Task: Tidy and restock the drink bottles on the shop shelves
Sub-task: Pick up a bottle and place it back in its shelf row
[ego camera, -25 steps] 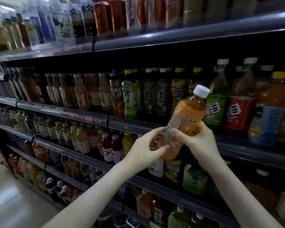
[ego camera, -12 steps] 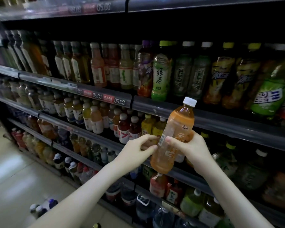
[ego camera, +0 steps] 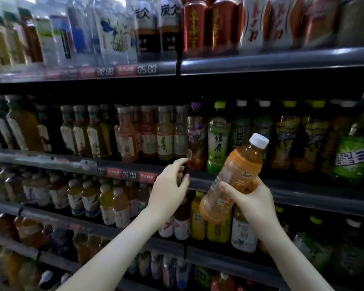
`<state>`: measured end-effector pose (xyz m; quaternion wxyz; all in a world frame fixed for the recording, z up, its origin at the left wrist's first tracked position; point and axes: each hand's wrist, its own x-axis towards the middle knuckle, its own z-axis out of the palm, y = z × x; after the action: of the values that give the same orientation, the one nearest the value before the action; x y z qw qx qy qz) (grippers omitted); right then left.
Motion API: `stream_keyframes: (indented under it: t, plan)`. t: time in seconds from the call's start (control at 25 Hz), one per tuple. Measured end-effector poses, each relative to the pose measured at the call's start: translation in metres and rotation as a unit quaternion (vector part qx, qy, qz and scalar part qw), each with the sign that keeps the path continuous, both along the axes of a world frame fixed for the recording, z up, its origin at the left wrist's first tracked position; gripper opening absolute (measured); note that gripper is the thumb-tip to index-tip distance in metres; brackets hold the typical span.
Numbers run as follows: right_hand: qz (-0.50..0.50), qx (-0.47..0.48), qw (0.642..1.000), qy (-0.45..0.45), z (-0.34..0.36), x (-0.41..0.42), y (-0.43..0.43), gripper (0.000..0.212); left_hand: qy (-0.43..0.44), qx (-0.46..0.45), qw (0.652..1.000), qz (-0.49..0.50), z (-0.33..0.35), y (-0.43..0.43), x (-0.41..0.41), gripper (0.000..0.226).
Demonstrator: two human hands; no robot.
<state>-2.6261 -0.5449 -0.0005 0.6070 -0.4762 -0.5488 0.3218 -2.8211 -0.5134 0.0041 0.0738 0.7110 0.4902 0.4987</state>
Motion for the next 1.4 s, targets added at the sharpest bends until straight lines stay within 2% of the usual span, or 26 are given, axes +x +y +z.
stream_keyframes:
  t: [0.08, 0.16, 0.28, 0.36, 0.44, 0.52, 0.56, 0.76, 0.92, 1.08, 1.28, 1.4]
  plan:
    - [-0.045, 0.000, 0.999, 0.013, 0.006, -0.010, 0.005, 0.043, 0.047, 0.053, 0.997, 0.000, 0.013, 0.028, -0.002, 0.053]
    - [-0.083, -0.004, 0.996, 0.023, 0.009, -0.011, 0.007, 0.043, 0.067, 0.069, 0.995, -0.008, 0.026, 0.057, 0.002, 0.068]
    - [-0.121, -0.001, 0.993, 0.014, 0.010, 0.000, 0.000, 0.043, 0.046, -0.003, 0.998, -0.040, 0.039, 0.094, 0.011, 0.085]
    - [-0.152, -0.001, 0.988, 0.010, 0.010, 0.011, -0.006, 0.041, 0.057, -0.023, 0.998, -0.006, 0.040, 0.105, 0.023, 0.087]
    - [-0.182, -0.001, 0.983, 0.002, 0.009, 0.023, -0.011, 0.040, 0.084, 0.098, 0.991, 0.039, 0.033, 0.100, 0.047, 0.080]
    - [-0.211, 0.001, 0.978, -0.008, 0.009, 0.037, -0.015, 0.040, 0.099, 0.204, 0.974, -0.018, 0.025, 0.089, 0.078, 0.068]
    - [-0.224, 0.002, 0.975, -0.015, 0.009, 0.045, -0.017, 0.041, 0.106, 0.214, 0.969, -0.061, 0.022, 0.083, 0.094, 0.065]
    - [-0.268, -0.001, 0.962, -0.047, 0.016, 0.096, -0.030, 0.043, 0.120, 0.172, 0.959, -0.192, 0.018, 0.069, 0.160, 0.059]
    - [-0.295, 0.012, 0.953, -0.065, 0.020, 0.154, -0.042, 0.045, 0.109, 0.128, 0.957, -0.238, 0.024, 0.062, 0.228, 0.063]
    - [-0.326, 0.041, 0.942, -0.072, 0.030, 0.231, -0.057, 0.044, 0.090, 0.073, 0.972, -0.206, 0.039, 0.060, 0.314, 0.075]
    - [-0.317, 0.091, 0.941, -0.076, 0.039, 0.308, -0.065, 0.044, 0.029, -0.071, 0.991, -0.114, 0.044, 0.072, 0.392, 0.104]
    - [-0.296, 0.113, 0.946, -0.065, 0.035, 0.326, -0.055, 0.048, -0.027, -0.118, 0.987, -0.101, 0.041, 0.076, 0.407, 0.091]
